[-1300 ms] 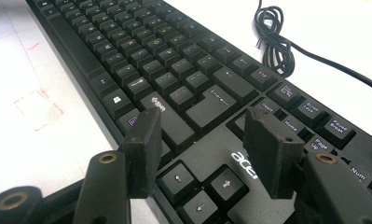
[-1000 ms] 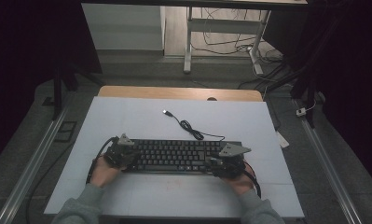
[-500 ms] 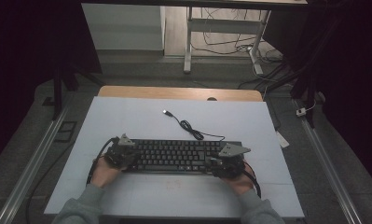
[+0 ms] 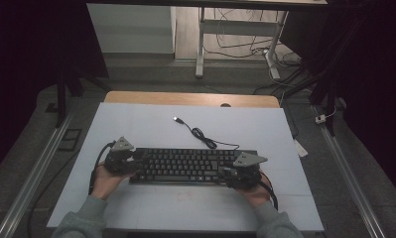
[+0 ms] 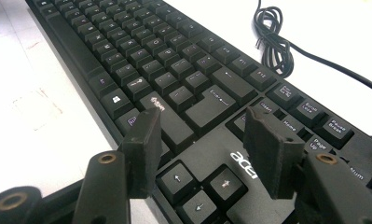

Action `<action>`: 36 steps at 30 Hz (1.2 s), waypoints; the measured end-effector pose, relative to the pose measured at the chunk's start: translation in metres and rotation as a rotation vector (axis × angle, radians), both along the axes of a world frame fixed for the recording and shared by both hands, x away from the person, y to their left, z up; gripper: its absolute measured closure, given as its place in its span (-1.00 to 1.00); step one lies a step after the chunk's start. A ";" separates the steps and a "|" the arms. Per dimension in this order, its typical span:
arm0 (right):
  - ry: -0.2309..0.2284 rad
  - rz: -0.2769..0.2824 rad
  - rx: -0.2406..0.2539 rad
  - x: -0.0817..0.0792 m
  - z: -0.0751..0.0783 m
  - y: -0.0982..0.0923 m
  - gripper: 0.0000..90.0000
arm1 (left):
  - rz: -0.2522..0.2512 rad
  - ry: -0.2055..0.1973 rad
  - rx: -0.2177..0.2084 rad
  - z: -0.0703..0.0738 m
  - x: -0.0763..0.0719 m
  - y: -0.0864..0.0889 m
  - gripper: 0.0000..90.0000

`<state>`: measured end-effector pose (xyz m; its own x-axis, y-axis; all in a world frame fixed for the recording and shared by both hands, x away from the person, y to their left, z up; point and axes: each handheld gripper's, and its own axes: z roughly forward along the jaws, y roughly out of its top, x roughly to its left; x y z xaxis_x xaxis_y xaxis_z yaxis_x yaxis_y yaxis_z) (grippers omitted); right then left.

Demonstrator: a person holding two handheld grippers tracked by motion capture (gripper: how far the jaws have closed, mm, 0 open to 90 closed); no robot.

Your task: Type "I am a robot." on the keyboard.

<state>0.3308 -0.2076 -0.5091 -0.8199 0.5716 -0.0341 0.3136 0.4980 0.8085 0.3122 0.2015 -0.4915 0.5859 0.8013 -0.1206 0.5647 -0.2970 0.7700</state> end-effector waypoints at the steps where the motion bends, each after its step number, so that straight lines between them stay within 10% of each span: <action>1: -0.001 -0.003 -0.009 0.000 0.001 0.000 0.04 | 0.003 -0.002 0.001 0.000 0.000 0.001 0.23; 36: 0.025 0.045 0.073 0.005 0.013 0.016 0.01 | -0.029 0.024 0.028 -0.003 0.003 -0.007 -0.19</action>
<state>0.3354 -0.1920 -0.4961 -0.8450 0.5340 0.0267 0.3124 0.4524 0.8353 0.3153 0.1950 -0.4943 0.6061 0.7874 -0.1125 0.5736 -0.3347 0.7477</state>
